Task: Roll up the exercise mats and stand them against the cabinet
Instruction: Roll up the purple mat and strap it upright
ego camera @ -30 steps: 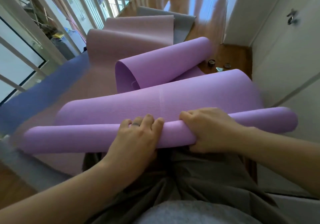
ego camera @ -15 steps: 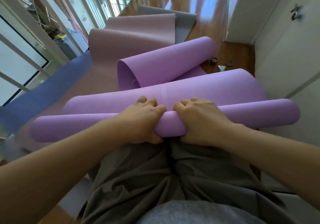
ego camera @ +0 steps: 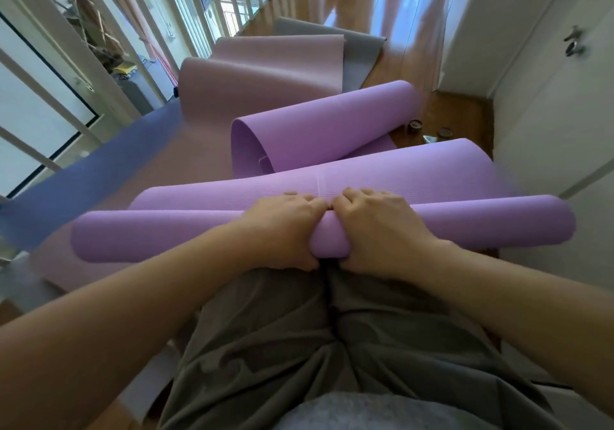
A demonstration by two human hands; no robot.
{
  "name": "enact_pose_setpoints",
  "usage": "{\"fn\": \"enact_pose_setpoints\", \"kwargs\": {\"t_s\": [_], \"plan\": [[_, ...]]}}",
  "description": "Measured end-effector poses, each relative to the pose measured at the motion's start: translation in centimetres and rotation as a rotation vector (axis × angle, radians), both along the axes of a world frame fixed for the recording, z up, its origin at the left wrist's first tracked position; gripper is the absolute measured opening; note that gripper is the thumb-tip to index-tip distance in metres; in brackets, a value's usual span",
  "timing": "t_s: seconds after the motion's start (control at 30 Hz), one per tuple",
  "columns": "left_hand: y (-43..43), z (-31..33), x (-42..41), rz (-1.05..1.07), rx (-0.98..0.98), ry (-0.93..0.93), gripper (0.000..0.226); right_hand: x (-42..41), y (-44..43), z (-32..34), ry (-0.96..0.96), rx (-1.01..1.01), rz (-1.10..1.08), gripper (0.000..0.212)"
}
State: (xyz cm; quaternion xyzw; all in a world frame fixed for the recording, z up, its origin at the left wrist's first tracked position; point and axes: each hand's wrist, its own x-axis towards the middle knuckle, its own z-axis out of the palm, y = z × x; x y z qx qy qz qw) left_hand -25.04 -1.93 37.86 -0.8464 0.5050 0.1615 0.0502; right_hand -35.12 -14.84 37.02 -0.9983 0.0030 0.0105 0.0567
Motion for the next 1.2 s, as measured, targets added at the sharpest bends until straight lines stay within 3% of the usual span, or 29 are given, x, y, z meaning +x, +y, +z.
{"fn": "enact_pose_setpoints", "kwargs": {"t_s": [0.1,0.17,0.27,0.37,0.43,0.57,0.7,0.9,1.03,1.2], "plan": [[1.1,-1.1,-1.4,-0.001,-0.164,-0.302,0.071,1.7,-1.0,1.0,0.199,0.052,0.007,0.052],[1.5,-1.8,-1.7,-0.007,-0.232,-0.392,0.078,3.6,-1.7,1.5,0.39,0.132,0.033,0.05],[0.6,-1.2,-1.0,0.025,-0.159,-0.348,0.067,4.6,-2.0,1.2,0.449,0.139,0.014,0.055],[0.3,-0.8,-0.5,0.017,-0.141,-0.343,0.058,1.6,-0.9,-0.7,-0.025,-0.089,0.001,0.055],[0.2,-1.1,-0.5,0.014,-0.123,-0.313,0.054,0.4,-0.2,-1.4,-0.126,-0.146,-0.011,0.046],[-0.4,0.8,0.1,0.087,-0.023,-0.152,0.057,2.3,-0.6,1.2,0.085,-0.036,-0.005,0.047],[0.0,4.2,-0.9,0.035,0.018,-0.092,0.058,0.8,-1.3,5.0,0.164,-0.001,0.117,0.049],[1.7,1.0,-4.7,0.038,0.045,0.051,0.061,-2.0,0.0,2.0,0.323,0.088,0.154,0.058],[2.0,1.1,-4.4,0.061,0.0,0.048,0.06,-1.2,-0.7,2.0,0.337,0.135,0.188,0.055],[2.8,0.5,-4.8,0.015,-0.077,-0.125,0.063,0.6,-0.8,1.7,0.494,0.211,0.185,0.054]]}}
